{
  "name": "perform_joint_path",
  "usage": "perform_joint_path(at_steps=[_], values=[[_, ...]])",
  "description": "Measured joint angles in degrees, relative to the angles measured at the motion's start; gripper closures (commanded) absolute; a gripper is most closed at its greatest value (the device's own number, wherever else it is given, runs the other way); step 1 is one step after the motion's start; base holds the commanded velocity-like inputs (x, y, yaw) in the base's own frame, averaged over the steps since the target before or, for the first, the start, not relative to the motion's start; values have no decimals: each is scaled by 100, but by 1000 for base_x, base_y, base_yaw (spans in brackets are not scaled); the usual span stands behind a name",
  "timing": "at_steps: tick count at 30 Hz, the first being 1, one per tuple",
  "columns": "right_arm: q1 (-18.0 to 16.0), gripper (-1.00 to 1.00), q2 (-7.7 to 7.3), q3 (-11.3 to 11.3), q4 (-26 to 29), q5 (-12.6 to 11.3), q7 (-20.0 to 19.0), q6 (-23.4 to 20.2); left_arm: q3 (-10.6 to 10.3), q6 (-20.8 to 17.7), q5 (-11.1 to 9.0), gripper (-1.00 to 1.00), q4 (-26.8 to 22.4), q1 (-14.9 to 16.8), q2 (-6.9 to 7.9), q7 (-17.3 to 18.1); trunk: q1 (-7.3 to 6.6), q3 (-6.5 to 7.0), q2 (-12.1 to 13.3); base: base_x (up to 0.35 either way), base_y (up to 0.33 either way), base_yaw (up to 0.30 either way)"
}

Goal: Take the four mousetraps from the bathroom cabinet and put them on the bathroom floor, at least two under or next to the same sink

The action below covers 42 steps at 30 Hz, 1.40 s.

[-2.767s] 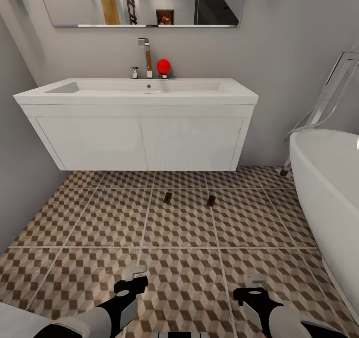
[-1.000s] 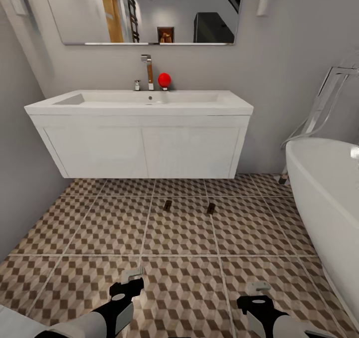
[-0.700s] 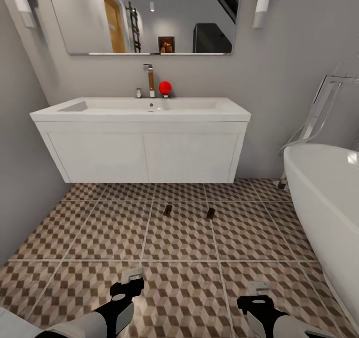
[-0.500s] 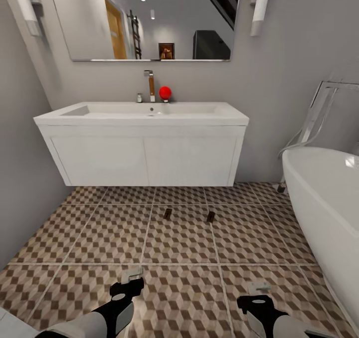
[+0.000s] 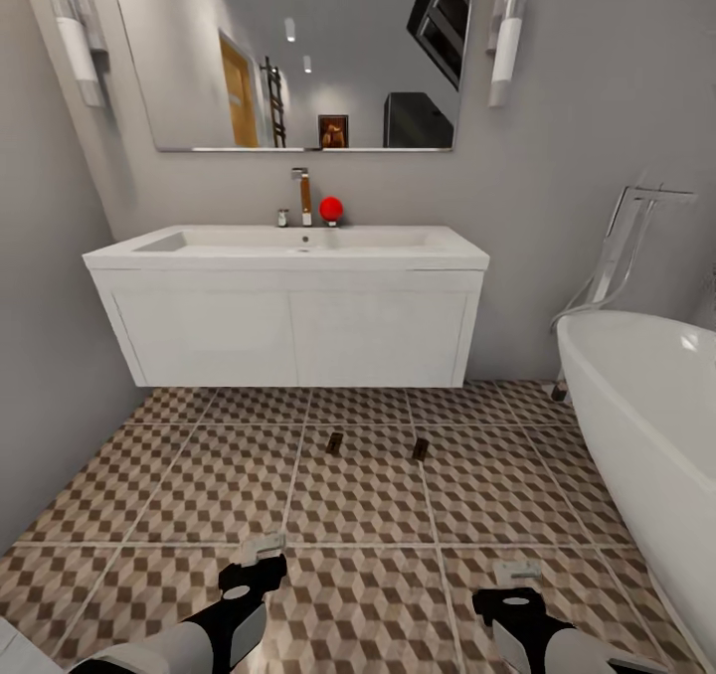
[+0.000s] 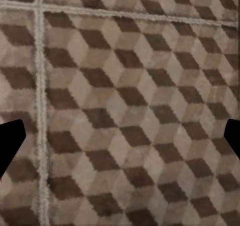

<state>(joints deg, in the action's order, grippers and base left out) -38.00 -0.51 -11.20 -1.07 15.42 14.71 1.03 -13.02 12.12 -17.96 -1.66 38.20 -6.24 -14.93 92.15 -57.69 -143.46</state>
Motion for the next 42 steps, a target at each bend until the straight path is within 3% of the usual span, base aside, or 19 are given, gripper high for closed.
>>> perform_joint_path(at_steps=[18, 42], values=[[0, -100, -2, -16, -3, 6, -49, 328, 4, -10, -22, -100, 25, 0, -5, -2, -47, 399, 25, 0, 0, 0], [0, -100, -2, -26, -3, 6, -14, 358, 6, -46, -54, -100, 136, -26, 18, -10, -573, 830, 987, 0, 0, 0]])
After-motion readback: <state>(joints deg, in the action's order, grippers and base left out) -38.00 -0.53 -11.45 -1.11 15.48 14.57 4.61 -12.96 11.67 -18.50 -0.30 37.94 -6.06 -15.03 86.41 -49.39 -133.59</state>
